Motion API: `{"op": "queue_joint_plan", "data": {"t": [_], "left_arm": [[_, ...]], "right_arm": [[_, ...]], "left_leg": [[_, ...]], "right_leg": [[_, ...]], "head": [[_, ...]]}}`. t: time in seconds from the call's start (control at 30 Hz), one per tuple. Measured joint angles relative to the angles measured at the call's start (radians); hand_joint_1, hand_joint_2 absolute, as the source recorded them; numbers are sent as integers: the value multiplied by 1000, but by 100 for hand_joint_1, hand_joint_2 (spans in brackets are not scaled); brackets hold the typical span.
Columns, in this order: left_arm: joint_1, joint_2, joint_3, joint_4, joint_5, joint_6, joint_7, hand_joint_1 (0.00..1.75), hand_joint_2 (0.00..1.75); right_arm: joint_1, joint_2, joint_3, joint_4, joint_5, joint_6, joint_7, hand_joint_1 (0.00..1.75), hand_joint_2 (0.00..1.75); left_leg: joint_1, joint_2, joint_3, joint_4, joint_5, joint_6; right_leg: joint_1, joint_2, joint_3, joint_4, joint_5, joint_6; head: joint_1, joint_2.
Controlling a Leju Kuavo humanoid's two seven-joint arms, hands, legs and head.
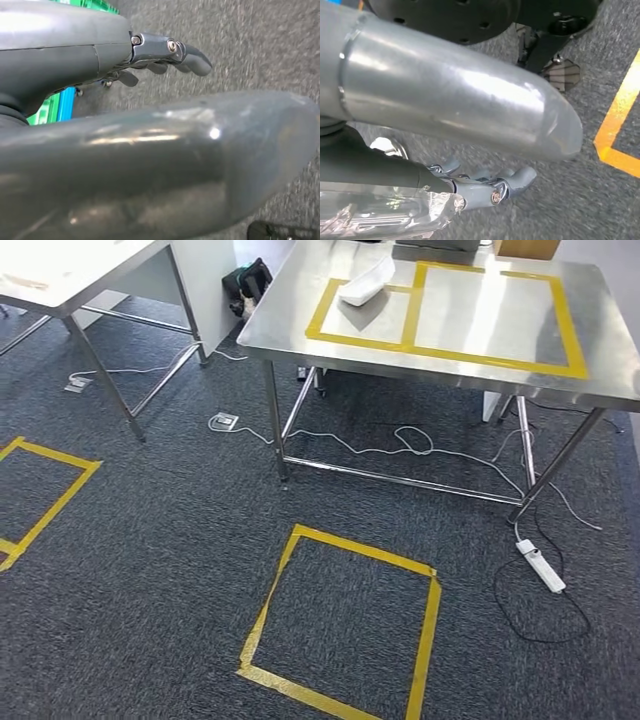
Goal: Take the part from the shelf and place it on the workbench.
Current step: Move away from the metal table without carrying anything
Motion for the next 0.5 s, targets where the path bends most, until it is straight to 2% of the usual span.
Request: {"op": "queue_joint_plan", "data": {"t": [0.07, 0.1, 0.13, 0.2, 0.23, 0.27, 0.3, 0.33, 0.37, 0.43, 0.5], "left_arm": [[2, 2, 1, 0, 0, -1, 0, 0, 0], [4, 3, 2, 0, 0, -1, 1, 0, 0], [4, 4, 3, 1, 0, -1, 1, 0, 0], [2, 5, 6, 1, 0, -3, 1, 0, 0], [0, 5, 6, 1, -1, -4, 1, 0, 0], [-1, 5, 7, 1, -1, -5, 1, 0, 0], [-1, 5, 7, 1, -1, -5, 1, 0, 0], [1, 6, 8, 1, -1, -6, 1, 0, 0], [2, 7, 8, 1, -1, -6, 1, 0, 0], [1, 7, 9, 1, -2, -9, 1, 0, 0], [-4, 6, 9, 1, -2, -11, 1, 0, 0]], "right_arm": [[0, 1, 0, 0, 1, -1, 1, 0, 0], [-1, 1, 0, 0, 1, -2, 1, 0, 0], [-1, 2, 1, 0, 2, -2, 1, 0, 0], [1, 2, 1, 0, 2, 0, 1, 0, 0], [3, 2, 1, 0, 2, 1, 1, 0, 0], [4, 2, 1, 0, 2, 2, 1, 0, 0], [4, 2, 1, 0, 2, 3, 2, 0, 0], [3, 2, 1, 0, 2, 4, 2, 0, 0], [2, 3, 1, 0, 2, 5, 2, 0, 0], [0, 2, 1, 0, 5, 7, 4, 0, 0], [-1, 2, 2, 0, 9, 8, 7, 0, 0]], "left_leg": [[4, -19, -10, 0, 6, -12], [4, -10, -15, 6, 3, -18], [3, 12, -26, 25, -12, -25], [4, 71, -71, 121, -72, -38], [7, 88, -103, 188, -106, -45], [11, 96, -130, 244, -127, -50], [14, 99, -143, 274, -131, -54], [18, 102, -136, 266, -116, -58], [20, 109, -110, 220, -86, -60], [20, 148, -35, 84, -29, -62], [17, 171, 3, 10, -14, -48]], "right_leg": [[0, -16, 5, -8, 2, 0], [-1, -27, 7, -12, 7, -4], [-3, -40, 9, -15, 11, -8], [-6, -69, 9, -20, 16, -14], [-6, -86, 8, -20, 15, -16], [-6, -102, 7, -20, 15, -16], [-7, -118, 7, -20, 14, -15], [-8, -132, 7, -19, 14, -13], [-9, -145, 8, -19, 12, -11], [-8, -167, 10, -16, 6, 1], [-3, -186, 11, -14, -1, 15]], "head": [[0, 0], [0, 0], [-4, 0], [-12, 0], [-15, 0], [-15, 0], [-15, 0], [-15, 0], [-15, 0], [-17, 0], [-15, 0]]}}
